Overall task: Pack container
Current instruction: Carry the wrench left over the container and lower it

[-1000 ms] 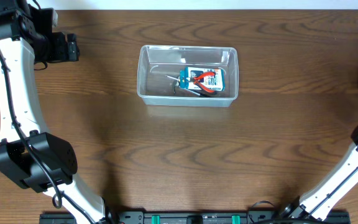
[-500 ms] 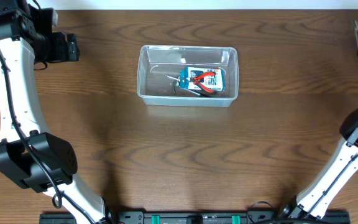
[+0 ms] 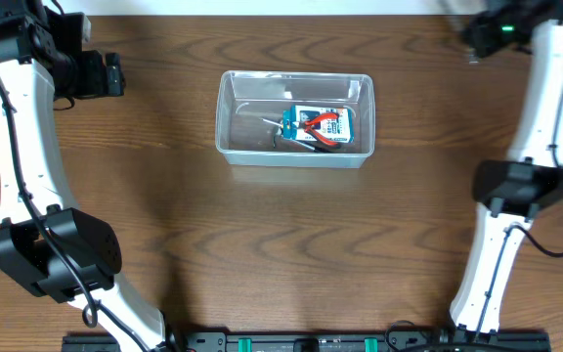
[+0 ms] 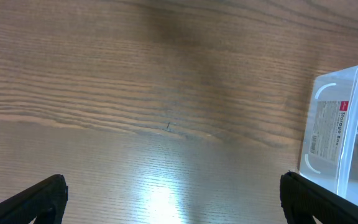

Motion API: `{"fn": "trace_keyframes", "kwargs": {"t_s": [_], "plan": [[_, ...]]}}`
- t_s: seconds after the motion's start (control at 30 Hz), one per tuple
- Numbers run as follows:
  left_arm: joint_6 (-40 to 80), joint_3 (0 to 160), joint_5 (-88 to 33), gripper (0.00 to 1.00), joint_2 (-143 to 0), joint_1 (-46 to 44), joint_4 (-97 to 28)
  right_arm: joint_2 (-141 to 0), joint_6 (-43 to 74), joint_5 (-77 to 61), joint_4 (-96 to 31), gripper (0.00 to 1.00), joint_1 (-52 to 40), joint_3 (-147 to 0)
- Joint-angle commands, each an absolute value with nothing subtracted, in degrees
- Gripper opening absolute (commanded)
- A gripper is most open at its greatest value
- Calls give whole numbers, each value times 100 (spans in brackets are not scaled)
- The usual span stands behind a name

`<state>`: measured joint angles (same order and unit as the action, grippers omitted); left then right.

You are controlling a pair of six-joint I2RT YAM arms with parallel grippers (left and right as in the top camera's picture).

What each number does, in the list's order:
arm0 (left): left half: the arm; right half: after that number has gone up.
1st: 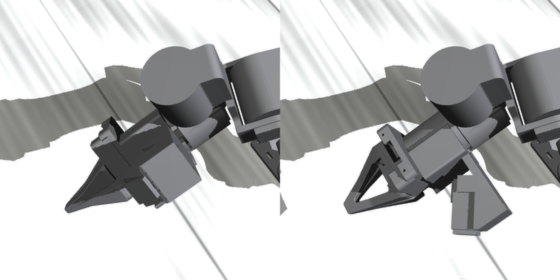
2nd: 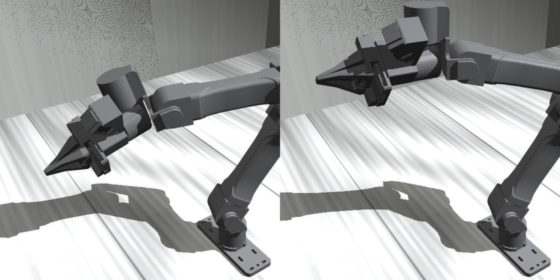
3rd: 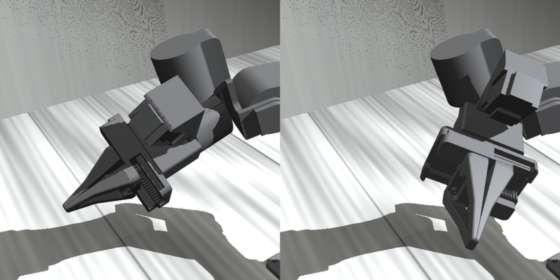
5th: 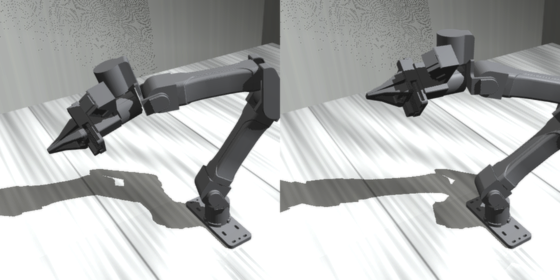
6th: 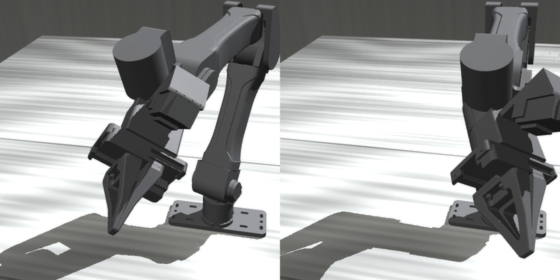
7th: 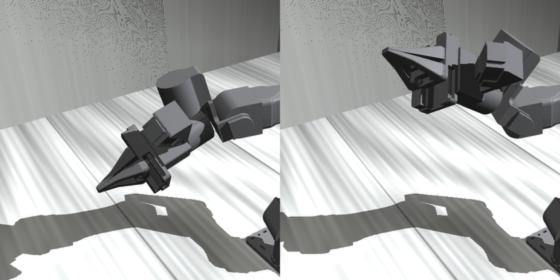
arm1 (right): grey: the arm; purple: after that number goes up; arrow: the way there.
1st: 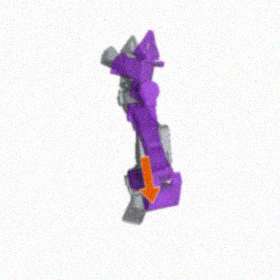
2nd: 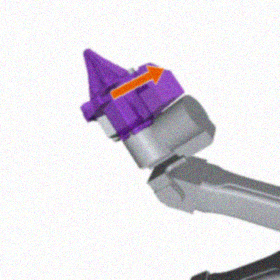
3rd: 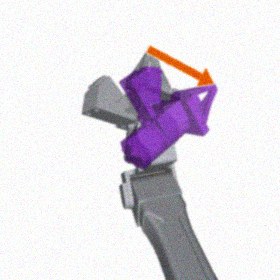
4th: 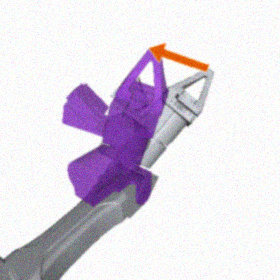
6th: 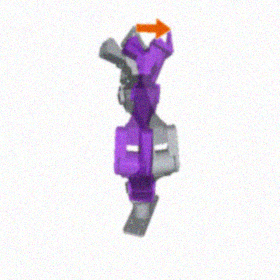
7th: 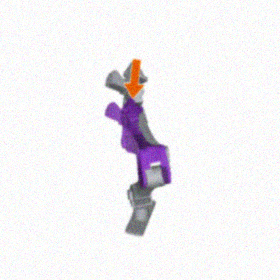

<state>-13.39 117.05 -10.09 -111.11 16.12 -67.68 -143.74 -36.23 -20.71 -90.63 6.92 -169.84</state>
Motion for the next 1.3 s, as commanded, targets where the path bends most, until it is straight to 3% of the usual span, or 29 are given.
{"fn": "trace_keyframes", "kwargs": {"t_s": [0.0, 0.57, 1.27], "plan": [[-1369, 11710, -958, 98, -11096, 1632, -6788, -14346, -4318, -2206, -9255, 1, 158, -17154], [-1369, 11710, -958, 98, -11096, 1632, -6788, -14348, -4751, -1734, -9395, 1, -2132, -17109], [-1369, 11710, -961, 98, -11096, 1632, -6788, -14350, -5151, -1734, -9297, 1, -2283, -15417]]}}
